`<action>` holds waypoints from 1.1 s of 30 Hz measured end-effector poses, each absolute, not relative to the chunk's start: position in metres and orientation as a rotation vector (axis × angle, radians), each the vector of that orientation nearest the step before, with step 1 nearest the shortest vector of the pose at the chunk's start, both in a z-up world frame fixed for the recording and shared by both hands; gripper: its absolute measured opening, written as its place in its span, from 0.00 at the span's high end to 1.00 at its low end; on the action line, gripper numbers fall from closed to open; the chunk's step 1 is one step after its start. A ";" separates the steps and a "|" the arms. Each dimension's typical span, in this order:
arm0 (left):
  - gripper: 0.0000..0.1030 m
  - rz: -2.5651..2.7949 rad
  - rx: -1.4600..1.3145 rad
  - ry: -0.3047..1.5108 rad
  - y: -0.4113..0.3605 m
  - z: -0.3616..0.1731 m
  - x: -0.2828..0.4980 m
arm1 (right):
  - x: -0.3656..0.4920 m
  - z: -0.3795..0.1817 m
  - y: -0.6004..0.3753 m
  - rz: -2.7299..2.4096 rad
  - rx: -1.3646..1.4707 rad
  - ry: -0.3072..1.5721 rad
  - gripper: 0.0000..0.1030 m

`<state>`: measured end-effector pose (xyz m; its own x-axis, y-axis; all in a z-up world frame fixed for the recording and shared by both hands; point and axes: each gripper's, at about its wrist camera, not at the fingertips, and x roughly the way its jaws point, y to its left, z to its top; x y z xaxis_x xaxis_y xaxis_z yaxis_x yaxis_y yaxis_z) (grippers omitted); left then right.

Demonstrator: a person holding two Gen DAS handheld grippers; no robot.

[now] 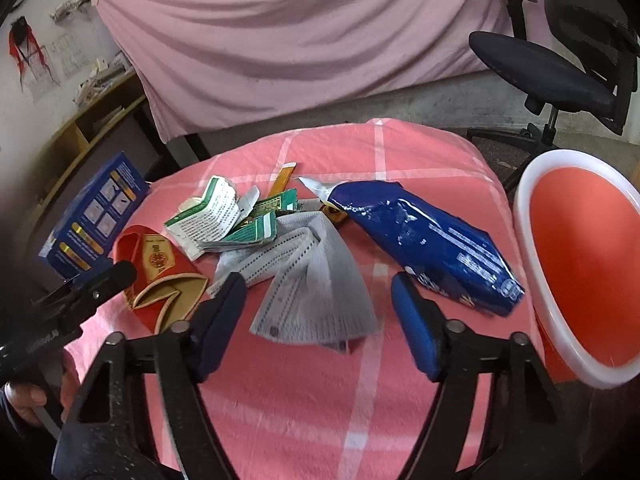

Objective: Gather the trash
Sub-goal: 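Grasp the red-gold wrapper with the left tool while the right tool grasps the grey mask, then carry both items over the orange bucket and open both tools to drop them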

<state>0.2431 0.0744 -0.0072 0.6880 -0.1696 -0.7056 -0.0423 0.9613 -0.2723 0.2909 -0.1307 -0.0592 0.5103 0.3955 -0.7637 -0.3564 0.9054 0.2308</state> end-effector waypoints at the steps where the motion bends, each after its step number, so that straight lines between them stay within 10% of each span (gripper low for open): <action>1: 0.61 -0.074 -0.273 0.821 0.074 -0.007 0.244 | 0.293 -0.061 -0.129 0.453 0.041 0.943 0.24; 11: 0.69 -0.056 -0.256 0.788 0.073 -0.002 0.230 | 0.282 -0.064 -0.127 0.488 0.023 0.948 0.65; 33: 0.72 -0.043 -0.157 0.478 -0.002 0.016 0.137 | 0.191 -0.006 -0.186 0.470 0.046 0.499 0.72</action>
<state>0.1374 -0.0021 0.0159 0.8873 -0.0783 -0.4545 0.0050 0.9871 -0.1601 0.1914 -0.1858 -0.0059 0.7741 0.4451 -0.4502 -0.4230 0.8927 0.1553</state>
